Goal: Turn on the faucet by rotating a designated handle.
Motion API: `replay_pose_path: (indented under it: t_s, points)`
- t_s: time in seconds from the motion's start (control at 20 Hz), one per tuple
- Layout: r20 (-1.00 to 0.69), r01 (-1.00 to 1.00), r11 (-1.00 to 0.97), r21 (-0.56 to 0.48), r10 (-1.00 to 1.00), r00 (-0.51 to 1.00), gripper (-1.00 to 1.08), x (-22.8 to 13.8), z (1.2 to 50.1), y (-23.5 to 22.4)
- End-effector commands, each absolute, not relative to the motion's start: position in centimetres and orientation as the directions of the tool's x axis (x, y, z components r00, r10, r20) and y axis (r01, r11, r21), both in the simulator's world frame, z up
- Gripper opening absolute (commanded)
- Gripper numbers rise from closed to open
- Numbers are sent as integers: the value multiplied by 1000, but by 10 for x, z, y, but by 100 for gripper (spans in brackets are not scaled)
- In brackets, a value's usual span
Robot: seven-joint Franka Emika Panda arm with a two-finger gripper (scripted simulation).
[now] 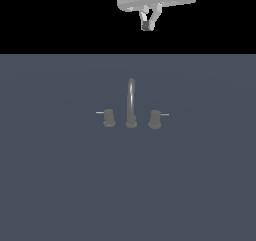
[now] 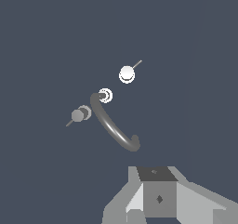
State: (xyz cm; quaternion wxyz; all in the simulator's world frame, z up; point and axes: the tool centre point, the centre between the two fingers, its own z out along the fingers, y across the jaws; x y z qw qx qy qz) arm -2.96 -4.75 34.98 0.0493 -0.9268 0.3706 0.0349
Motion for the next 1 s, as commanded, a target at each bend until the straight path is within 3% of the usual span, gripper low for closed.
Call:
replay_pose_path:
  t_s: [0.0,0.95]
  points:
    - [-102,-742,-667,-60,-736,670,-100,-12,331,-54]
    - [-55,-982,-191,-7,-980,191,-100,80,160,-113]
